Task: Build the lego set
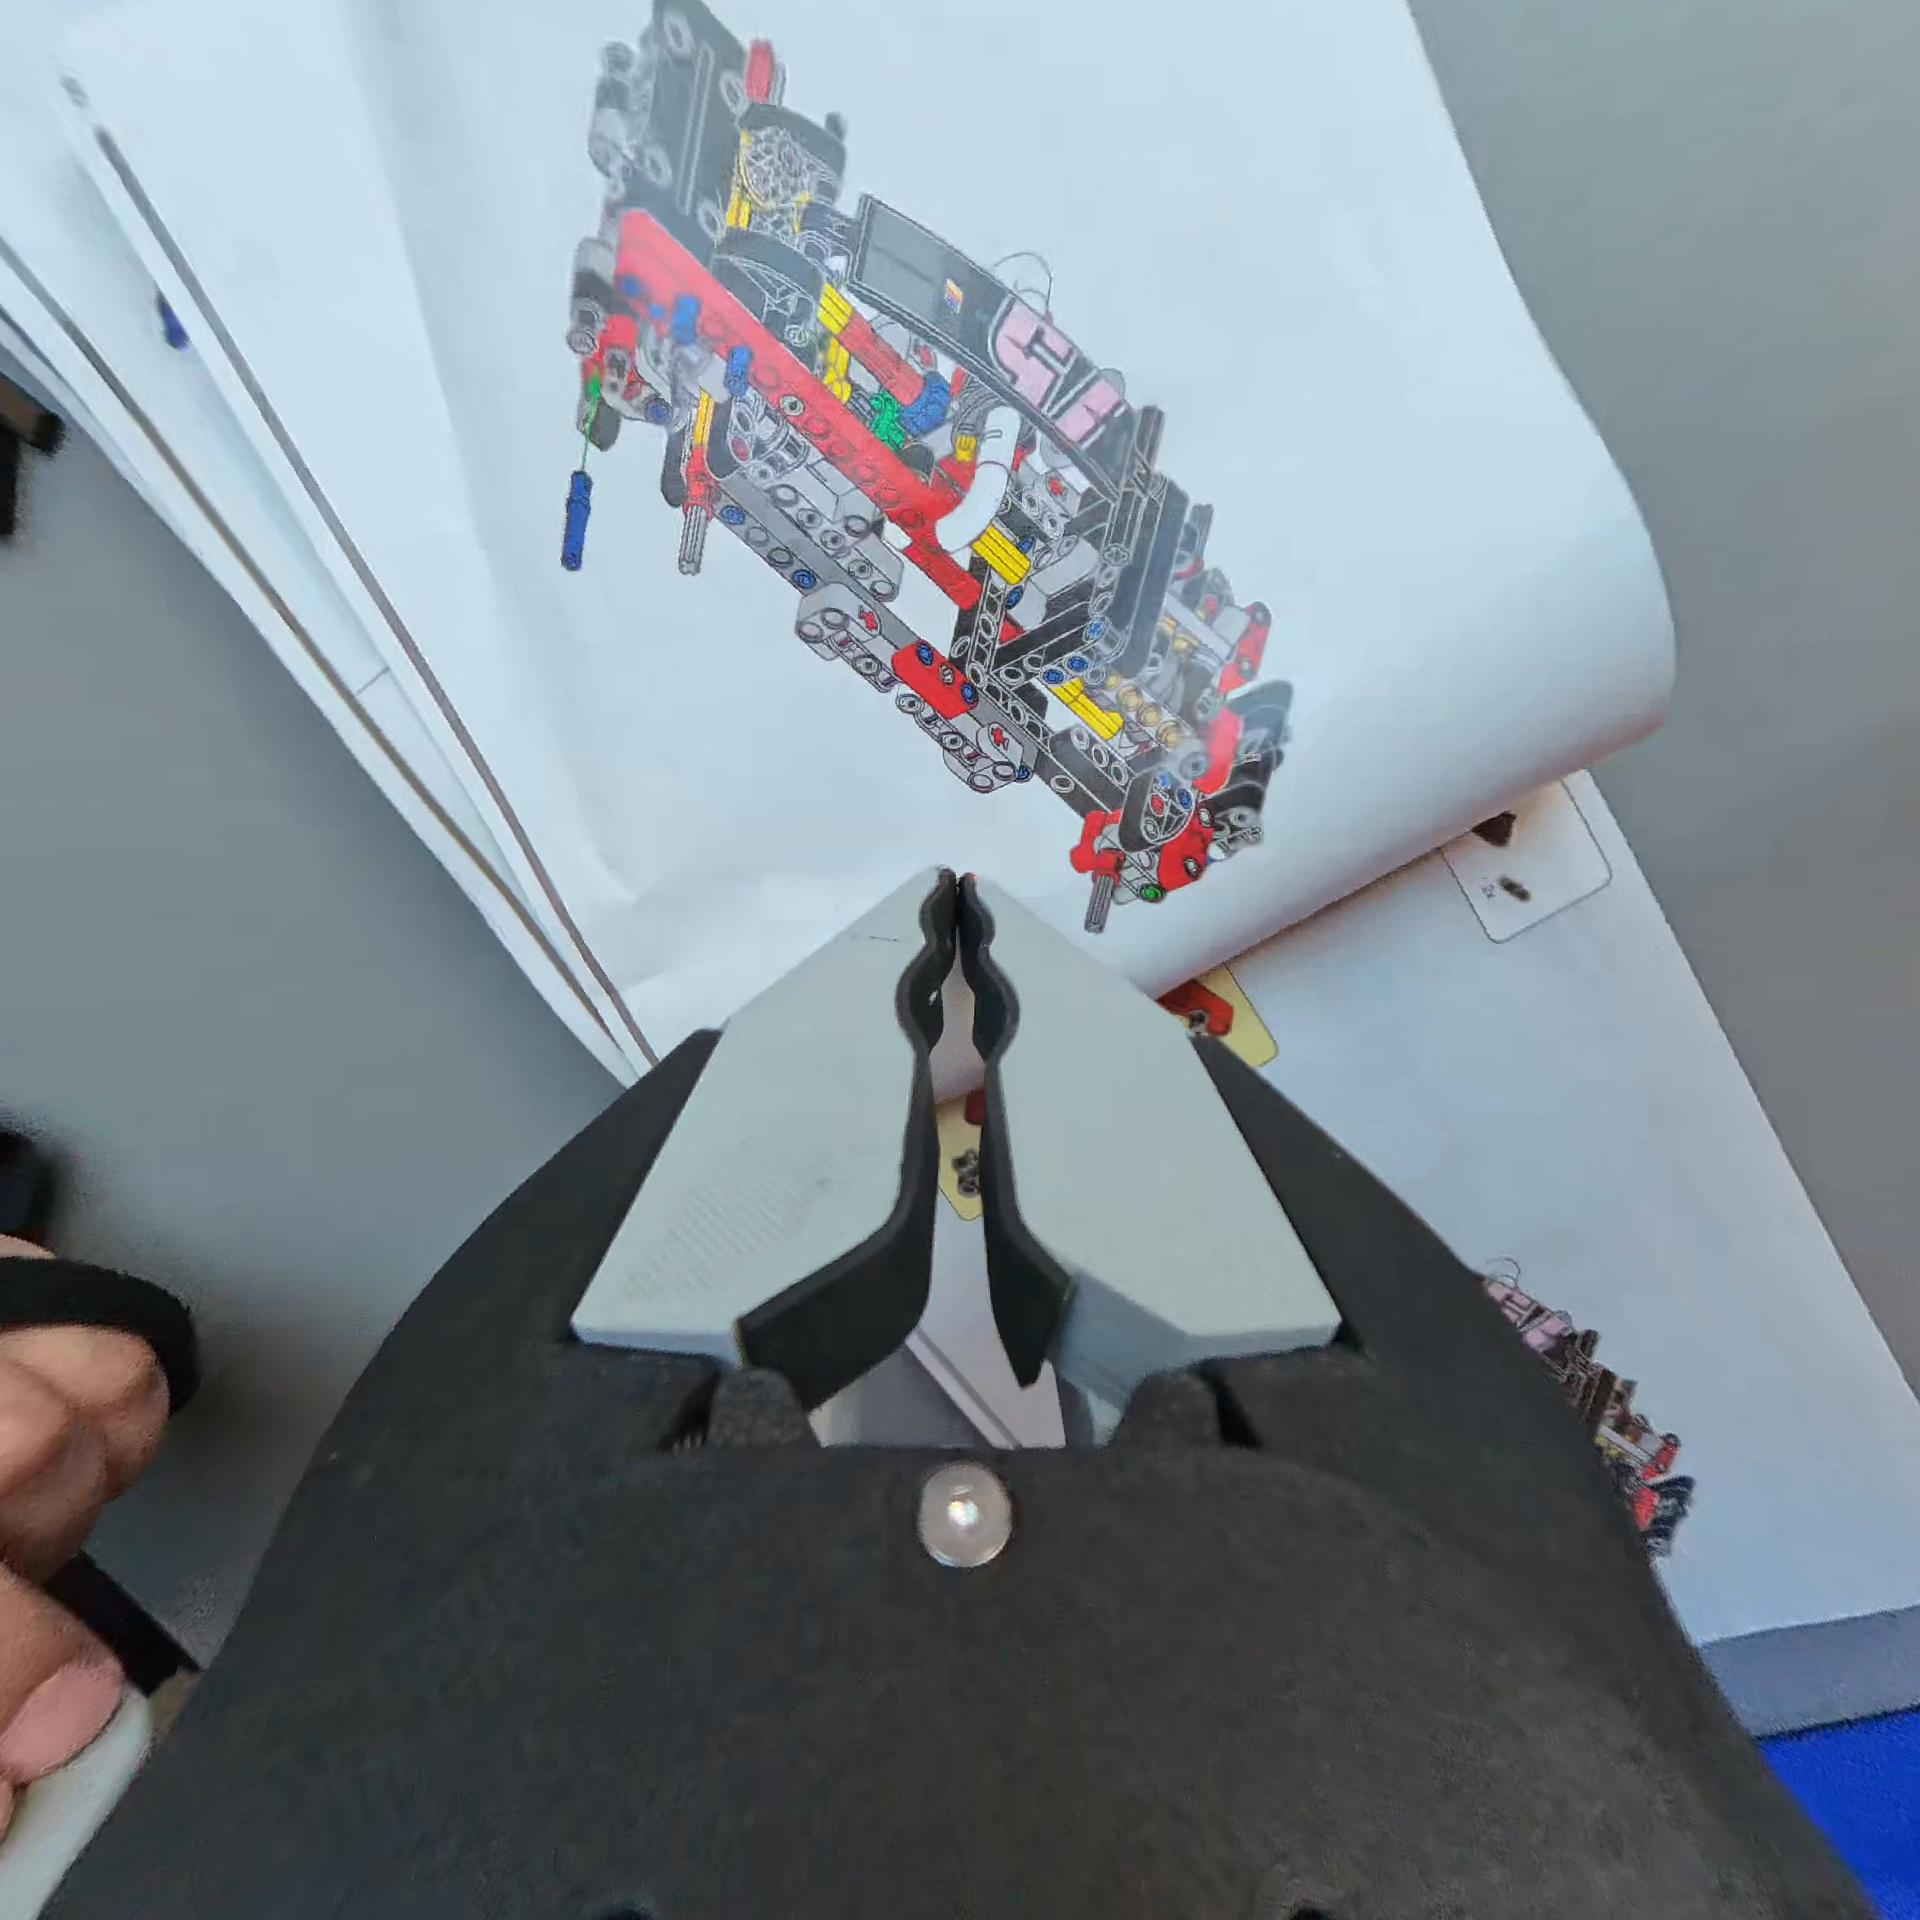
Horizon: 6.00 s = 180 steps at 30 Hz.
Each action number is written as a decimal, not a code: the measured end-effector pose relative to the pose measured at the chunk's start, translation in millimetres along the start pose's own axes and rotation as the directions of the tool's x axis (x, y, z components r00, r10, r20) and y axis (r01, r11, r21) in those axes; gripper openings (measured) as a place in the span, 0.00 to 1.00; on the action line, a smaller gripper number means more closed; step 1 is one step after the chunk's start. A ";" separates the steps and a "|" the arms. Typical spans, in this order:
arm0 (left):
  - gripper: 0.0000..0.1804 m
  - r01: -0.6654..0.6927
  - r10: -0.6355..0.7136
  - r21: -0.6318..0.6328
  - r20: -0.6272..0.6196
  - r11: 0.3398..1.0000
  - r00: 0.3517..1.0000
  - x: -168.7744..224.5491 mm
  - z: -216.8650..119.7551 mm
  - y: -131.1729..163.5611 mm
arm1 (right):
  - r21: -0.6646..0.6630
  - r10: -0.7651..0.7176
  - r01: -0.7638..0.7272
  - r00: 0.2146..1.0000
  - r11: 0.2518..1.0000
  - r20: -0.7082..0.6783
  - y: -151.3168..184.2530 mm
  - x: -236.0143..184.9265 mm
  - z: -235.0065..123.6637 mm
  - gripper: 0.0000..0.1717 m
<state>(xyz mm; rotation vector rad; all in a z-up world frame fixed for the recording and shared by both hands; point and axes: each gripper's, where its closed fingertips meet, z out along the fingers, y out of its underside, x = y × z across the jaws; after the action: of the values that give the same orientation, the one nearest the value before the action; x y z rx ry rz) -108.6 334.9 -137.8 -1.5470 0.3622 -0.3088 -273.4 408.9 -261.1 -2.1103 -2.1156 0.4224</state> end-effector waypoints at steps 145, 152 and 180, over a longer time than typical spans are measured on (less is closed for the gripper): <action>0.06 0.062 0.034 -0.230 0.390 0.971 0.920 -104.0 2.4 62.9 | 0.610 0.171 0.335 0.764 0.718 -0.622 91.8 -42.8 -124.1 0.00; 0.06 0.068 0.026 -0.236 0.375 0.969 0.927 -98.9 5.4 66.0 | 0.617 0.170 0.341 0.766 0.710 -0.619 91.5 -43.9 -125.4 0.00; 0.10 0.075 -0.008 -0.239 0.269 0.968 0.963 -79.0 12.5 68.9 | 0.710 0.254 0.286 0.794 0.644 -0.551 88.4 -41.4 -132.1 0.00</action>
<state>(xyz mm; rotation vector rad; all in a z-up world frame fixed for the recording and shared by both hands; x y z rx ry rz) -177.6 379.3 -204.2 -1.8184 0.1599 -0.0857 -150.7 381.0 -155.5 -1.4162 -1.2221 0.4442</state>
